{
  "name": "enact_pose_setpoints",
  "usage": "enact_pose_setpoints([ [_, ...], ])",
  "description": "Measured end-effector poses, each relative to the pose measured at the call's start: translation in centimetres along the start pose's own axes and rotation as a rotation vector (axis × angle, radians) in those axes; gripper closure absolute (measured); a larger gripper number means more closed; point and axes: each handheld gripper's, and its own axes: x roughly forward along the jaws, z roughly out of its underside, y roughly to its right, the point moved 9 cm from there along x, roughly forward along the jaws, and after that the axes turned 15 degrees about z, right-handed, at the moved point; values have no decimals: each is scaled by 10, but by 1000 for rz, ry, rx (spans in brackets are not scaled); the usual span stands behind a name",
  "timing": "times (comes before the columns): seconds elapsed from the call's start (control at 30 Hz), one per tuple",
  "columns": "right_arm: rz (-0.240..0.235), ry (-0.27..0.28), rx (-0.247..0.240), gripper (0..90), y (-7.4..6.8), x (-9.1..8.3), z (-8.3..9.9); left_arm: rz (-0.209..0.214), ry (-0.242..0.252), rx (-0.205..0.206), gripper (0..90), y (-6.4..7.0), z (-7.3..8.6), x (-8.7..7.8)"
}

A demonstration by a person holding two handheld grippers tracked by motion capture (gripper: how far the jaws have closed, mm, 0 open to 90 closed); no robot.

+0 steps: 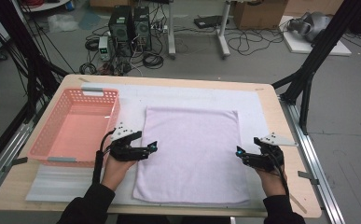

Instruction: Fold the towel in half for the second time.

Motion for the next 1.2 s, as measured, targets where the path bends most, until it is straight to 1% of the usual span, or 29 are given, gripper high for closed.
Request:
enact_pose_setpoints([
  [0.13, 1, 3, -4, 184, 3, 1, 0, -9, 0, -1, 200, -2, 0, 0],
  [0.23, -3, -1, 9, 185, 4, 1, 0, -22, -1, -9, 200, -5, 0, 1],
  [0.3, -3, 2, 8, 185, 6, 2, 0, -28, -6, -11, 204, -7, -2, 1],
  [0.37, -8, 0, 16, 185, 6, 3, 0, -45, 0, -13, 208, -10, -7, 1],
  [0.47, -19, 1, 10, 184, 5, 5, -1, -57, 23, -23, 214, -14, -17, 1],
  [0.5, -25, -4, 13, 185, 4, 5, -1, -56, 34, -36, 214, -15, -21, 2],
  [0.57, -28, -1, 12, 185, 4, 6, -1, -27, 45, -53, 240, -14, -28, 6],
  [0.6, -29, 0, 12, 185, 4, 6, -1, -22, 42, -54, 255, -14, -31, 10],
  [0.67, -31, -2, 16, 184, 5, 6, -2, -27, 35, -50, 255, -15, -37, 17],
  [0.7, -31, 2, 11, 184, 6, 6, -2, -29, 35, -48, 255, -15, -40, 20],
  [0.73, -31, -1, 17, 184, 7, 6, -2, -29, 36, -50, 255, -16, -43, 23],
  [0.8, -33, 2, 18, 185, 8, 7, -2, -46, 22, -57, 257, -21, -48, 30],
  [0.9, -33, -2, 25, 185, 9, 7, -1, -89, 16, -60, 271, -34, -55, 38],
  [0.93, -34, -2, 24, 185, 9, 7, -1, -95, 11, -65, 272, -38, -57, 40],
  [0.97, -34, -3, 19, 184, 9, 7, -1, -113, 11, -64, 271, -42, -59, 42],
  [1.03, -37, -4, 25, 184, 9, 7, -1, -149, 4, -74, 271, -51, -62, 45],
  [1.17, -39, -7, 22, 185, 11, 9, 0, -158, -14, -81, 276, -61, -68, 51],
  [1.2, -41, -8, 21, 185, 11, 9, 0, -160, -25, -82, 277, -64, -70, 53],
])
